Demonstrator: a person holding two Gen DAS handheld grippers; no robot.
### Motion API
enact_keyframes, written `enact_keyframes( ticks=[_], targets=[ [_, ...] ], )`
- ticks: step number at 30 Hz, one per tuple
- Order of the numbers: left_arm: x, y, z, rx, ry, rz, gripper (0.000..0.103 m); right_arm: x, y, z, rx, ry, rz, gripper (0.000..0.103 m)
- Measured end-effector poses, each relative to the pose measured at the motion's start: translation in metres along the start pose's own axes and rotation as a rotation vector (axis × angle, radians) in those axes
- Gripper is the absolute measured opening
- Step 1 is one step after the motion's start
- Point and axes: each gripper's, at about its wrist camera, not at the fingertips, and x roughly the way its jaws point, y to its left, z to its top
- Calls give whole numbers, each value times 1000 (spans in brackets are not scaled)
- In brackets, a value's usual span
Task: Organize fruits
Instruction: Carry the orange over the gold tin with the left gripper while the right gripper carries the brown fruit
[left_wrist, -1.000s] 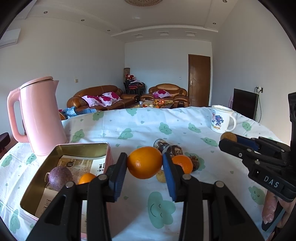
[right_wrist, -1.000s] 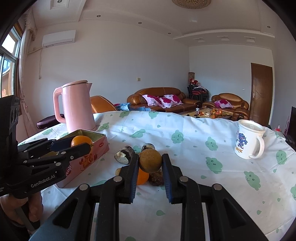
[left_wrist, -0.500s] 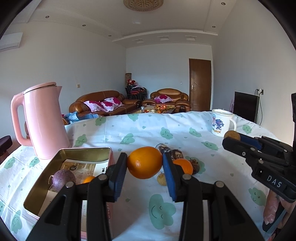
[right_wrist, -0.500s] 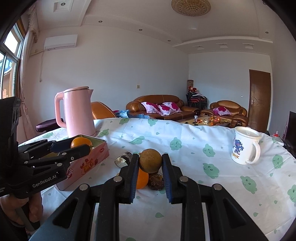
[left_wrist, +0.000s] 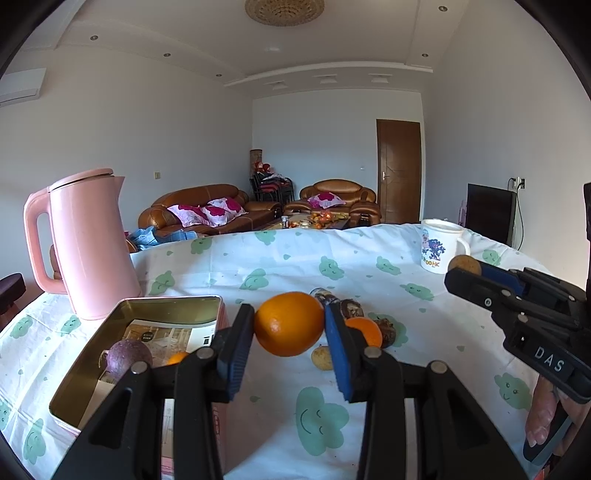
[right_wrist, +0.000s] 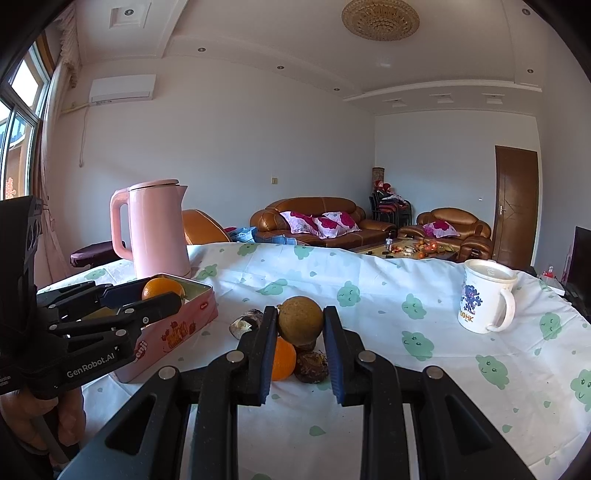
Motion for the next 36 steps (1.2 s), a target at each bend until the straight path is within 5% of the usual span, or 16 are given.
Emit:
enact_keyframes(
  ticks=[36],
  targets=[
    [-1,34,-4,-52,47,52,41,26,49,14,-56,14,86,26]
  ],
)
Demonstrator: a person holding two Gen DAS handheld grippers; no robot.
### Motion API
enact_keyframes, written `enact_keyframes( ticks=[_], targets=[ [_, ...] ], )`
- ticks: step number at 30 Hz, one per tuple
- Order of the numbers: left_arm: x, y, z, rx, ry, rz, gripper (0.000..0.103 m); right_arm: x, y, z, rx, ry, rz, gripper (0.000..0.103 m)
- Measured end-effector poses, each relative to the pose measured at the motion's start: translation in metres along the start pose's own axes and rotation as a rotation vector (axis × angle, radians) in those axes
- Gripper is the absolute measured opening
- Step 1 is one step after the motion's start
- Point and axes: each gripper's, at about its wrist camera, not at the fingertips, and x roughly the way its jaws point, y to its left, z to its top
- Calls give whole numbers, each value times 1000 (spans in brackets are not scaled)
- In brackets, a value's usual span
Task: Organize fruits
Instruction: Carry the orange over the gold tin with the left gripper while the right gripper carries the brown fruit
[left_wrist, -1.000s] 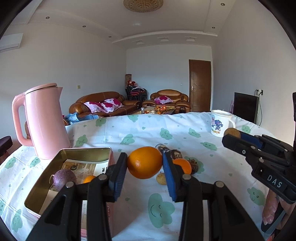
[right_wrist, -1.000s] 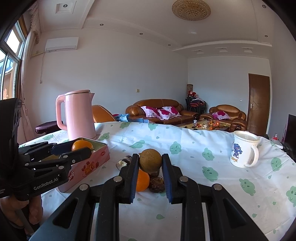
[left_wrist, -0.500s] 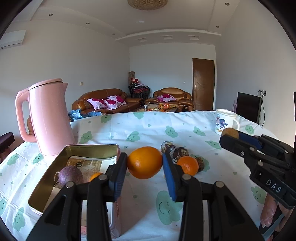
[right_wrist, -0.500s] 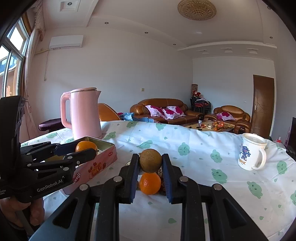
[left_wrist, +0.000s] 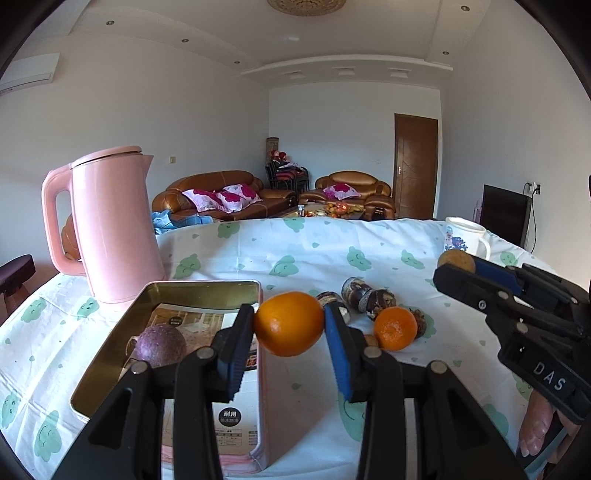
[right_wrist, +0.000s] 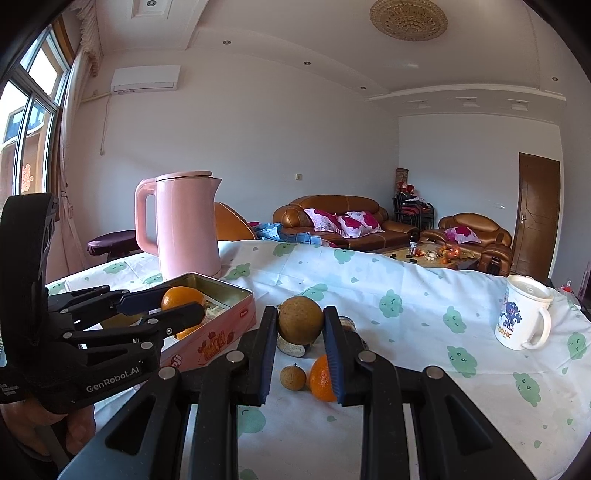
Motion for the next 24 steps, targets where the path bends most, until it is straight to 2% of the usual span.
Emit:
enact_keyframes(
  ticks=[24],
  targets=[
    [3,42,-2,-57,37,52,40,29,40,13,-58,34,79,26]
  ],
)
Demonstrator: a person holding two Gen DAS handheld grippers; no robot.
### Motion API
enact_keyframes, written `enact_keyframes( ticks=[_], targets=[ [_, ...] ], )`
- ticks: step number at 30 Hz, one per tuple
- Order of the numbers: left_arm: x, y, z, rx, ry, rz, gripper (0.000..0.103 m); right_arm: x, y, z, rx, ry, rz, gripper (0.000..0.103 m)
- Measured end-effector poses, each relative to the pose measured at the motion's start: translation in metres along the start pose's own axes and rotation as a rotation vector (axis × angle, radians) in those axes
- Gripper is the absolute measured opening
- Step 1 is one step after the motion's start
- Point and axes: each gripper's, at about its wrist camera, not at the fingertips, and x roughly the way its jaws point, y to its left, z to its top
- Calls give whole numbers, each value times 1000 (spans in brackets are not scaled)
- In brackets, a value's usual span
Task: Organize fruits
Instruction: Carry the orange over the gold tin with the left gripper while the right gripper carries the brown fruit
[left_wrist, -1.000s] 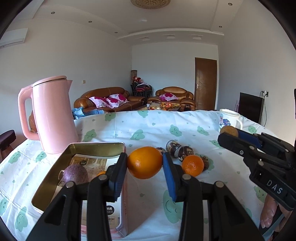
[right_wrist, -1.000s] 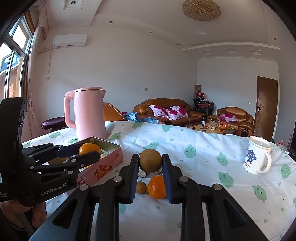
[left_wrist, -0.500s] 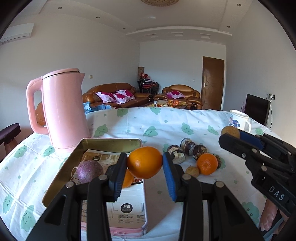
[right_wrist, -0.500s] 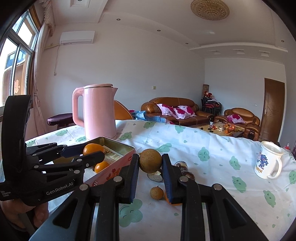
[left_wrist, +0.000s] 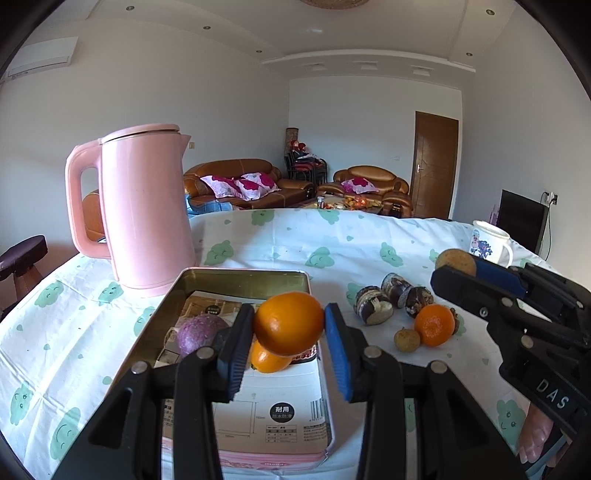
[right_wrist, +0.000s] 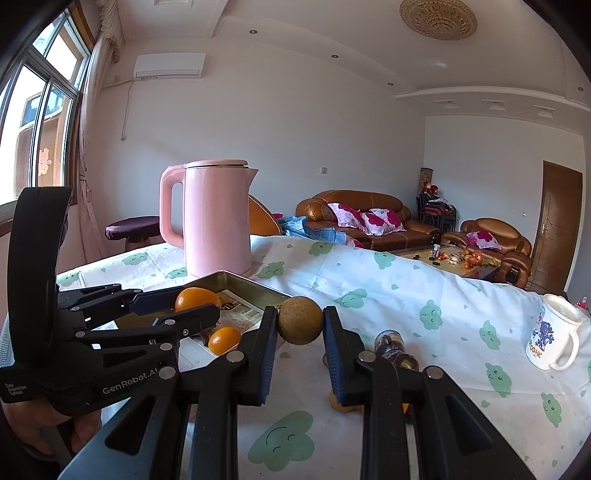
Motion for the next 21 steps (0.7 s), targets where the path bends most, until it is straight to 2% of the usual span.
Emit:
enact_keyframes(
  ticks=[21],
  targets=[
    [5,40,1,-54,34,64,40,26,33,12,-41,20,69,26]
  ],
)
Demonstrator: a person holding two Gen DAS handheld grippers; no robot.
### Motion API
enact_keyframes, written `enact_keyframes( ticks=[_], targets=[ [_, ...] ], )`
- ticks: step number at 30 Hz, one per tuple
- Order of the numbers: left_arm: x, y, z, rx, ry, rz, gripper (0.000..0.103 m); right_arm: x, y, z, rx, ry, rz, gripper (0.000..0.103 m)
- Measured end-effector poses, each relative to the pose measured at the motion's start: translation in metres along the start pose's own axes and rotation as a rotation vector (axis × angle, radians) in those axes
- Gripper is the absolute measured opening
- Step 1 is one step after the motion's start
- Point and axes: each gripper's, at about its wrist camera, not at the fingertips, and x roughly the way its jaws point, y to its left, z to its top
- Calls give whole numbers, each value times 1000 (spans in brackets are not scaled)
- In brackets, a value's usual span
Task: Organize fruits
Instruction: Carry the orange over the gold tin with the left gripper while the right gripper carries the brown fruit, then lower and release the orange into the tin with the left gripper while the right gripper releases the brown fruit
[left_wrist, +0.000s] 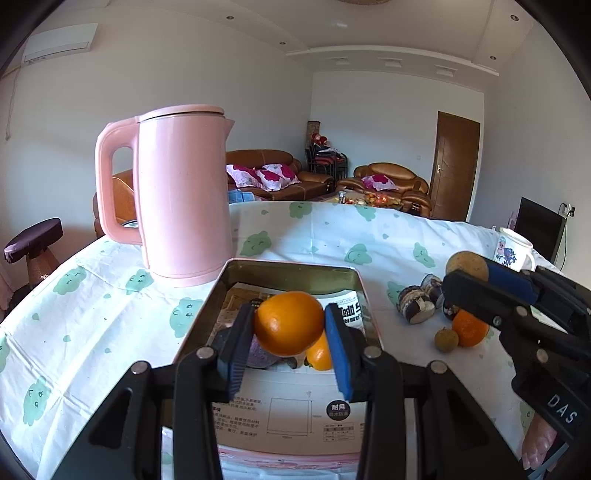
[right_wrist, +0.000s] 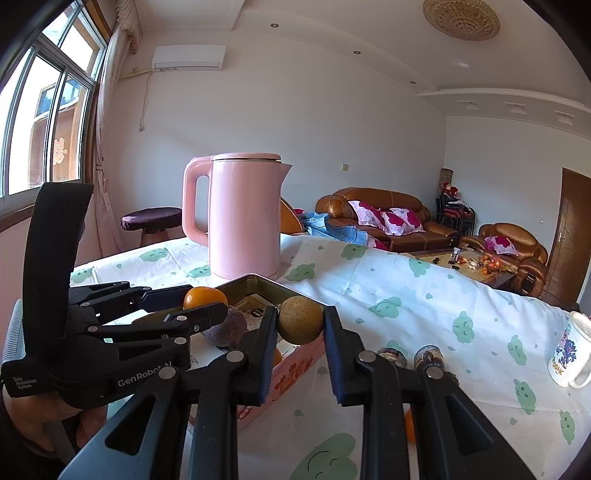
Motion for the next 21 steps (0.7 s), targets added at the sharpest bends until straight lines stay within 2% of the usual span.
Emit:
enact_keyframes(
  ticks=[21],
  targets=[
    [13,35,-1,-33,79,59,40,31,22,4,2,56,73,26]
  ],
)
